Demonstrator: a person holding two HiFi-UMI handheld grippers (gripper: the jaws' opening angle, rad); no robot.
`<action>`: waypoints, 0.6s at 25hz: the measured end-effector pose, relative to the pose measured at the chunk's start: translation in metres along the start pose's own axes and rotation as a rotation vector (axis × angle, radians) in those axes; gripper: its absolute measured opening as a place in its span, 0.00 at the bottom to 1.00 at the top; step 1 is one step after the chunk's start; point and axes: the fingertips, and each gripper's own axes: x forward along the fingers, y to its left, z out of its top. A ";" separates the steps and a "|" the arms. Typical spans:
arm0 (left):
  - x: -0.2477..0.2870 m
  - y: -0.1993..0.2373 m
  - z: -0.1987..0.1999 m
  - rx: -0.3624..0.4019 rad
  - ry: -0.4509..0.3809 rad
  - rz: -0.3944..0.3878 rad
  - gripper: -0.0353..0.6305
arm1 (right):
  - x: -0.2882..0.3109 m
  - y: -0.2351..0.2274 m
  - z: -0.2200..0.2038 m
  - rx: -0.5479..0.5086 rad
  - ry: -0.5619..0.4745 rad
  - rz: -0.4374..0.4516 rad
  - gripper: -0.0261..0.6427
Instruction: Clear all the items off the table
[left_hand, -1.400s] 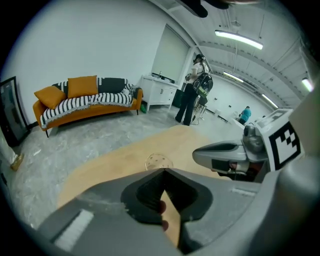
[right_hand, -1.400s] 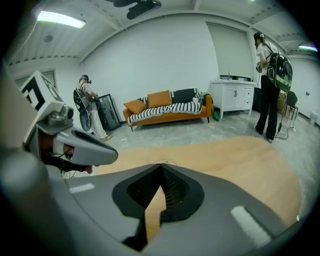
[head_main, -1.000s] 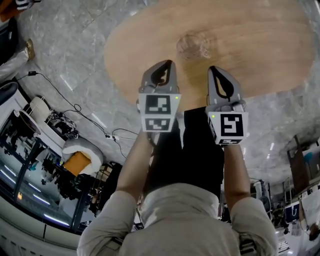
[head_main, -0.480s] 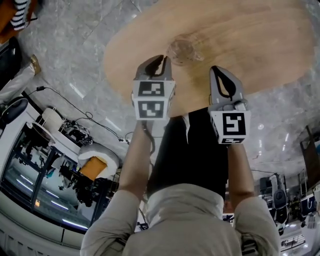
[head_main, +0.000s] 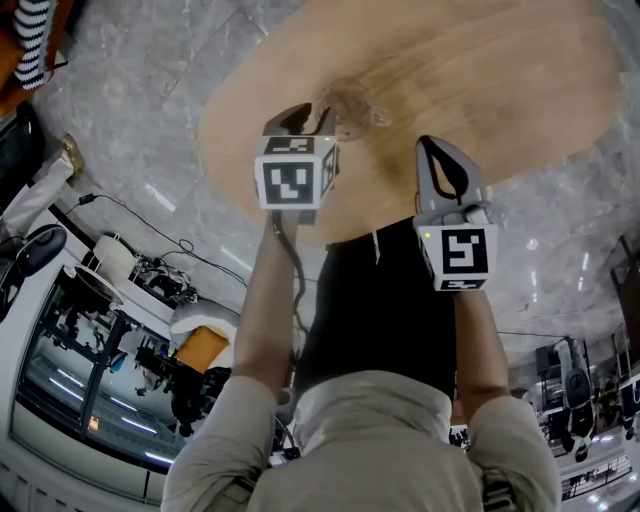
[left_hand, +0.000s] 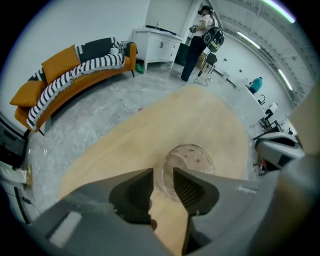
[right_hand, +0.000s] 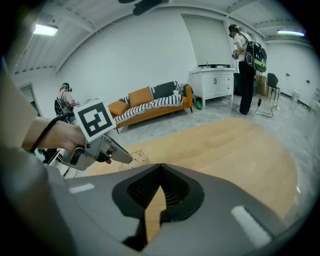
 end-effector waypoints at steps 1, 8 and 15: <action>0.003 0.000 -0.002 0.006 0.015 0.002 0.26 | -0.002 -0.002 0.000 0.005 -0.003 -0.007 0.05; 0.028 0.003 -0.004 0.033 0.069 0.004 0.26 | -0.008 -0.009 -0.011 0.020 0.022 -0.031 0.05; 0.047 0.007 -0.012 0.070 0.118 0.011 0.26 | -0.018 -0.011 -0.016 0.029 0.017 -0.056 0.05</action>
